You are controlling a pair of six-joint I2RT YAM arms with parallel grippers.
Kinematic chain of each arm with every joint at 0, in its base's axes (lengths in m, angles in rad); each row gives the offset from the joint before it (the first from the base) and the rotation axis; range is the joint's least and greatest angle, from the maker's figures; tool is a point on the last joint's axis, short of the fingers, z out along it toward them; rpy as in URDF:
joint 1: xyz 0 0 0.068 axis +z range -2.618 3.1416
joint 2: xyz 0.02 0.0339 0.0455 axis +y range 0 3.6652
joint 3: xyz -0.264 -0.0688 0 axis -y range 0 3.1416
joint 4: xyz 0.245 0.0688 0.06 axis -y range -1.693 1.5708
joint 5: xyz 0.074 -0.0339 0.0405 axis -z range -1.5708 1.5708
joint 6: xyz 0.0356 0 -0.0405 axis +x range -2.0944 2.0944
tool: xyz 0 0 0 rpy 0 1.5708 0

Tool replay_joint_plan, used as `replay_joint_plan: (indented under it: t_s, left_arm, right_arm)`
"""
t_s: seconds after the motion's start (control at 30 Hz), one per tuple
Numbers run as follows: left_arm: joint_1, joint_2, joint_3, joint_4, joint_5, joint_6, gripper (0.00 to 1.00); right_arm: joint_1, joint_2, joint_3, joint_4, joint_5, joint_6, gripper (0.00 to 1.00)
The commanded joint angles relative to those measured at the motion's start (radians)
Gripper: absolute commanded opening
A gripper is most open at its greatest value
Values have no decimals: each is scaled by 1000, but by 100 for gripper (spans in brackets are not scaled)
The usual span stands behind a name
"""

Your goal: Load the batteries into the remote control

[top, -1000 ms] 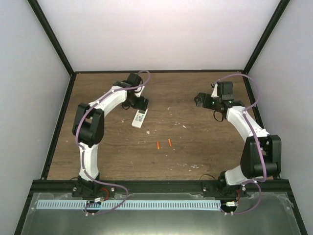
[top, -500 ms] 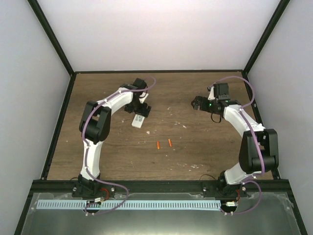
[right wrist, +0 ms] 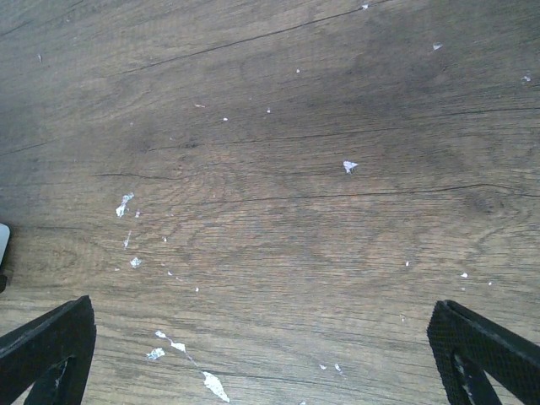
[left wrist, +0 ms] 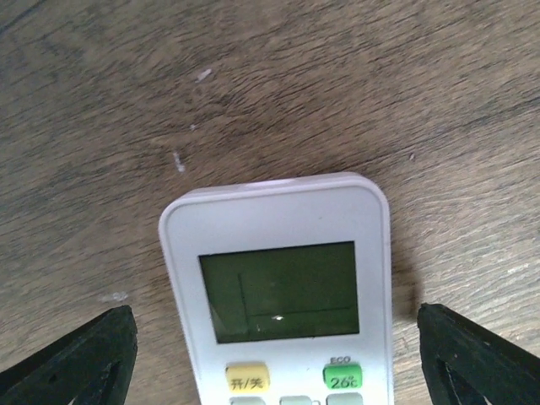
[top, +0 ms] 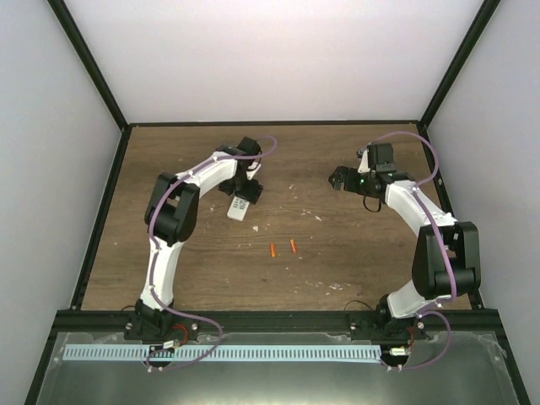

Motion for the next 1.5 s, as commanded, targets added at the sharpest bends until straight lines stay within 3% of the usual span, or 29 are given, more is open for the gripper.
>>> replay_joint_plan:
  t_s: [0.0,0.57,0.8,0.93,1.17,1.47]
  left_arm:
    - [-15,34,48,-24,-20,19,90]
    - [-17,73,84,-72,27,37,48]
    - [-10,51,85,-43,152,-13,26]
    - [10,6,92,43,307,-133,20]
    - [4,-99,49,198,294,-353,15]
    - [-58,-226,-112,325,308,-535,13]
  right_arm:
    - [7,-9,30,-12,-5,8,100]
    - [8,-10,6,-8,-11,8,100]
    - [24,-35,-27,22,-62,5,100]
    - [62,-80,-89,122,-160,31,100]
    - [181,-117,-198,399,-338,178,100]
    - [298,32,-110,438,-388,187,92]
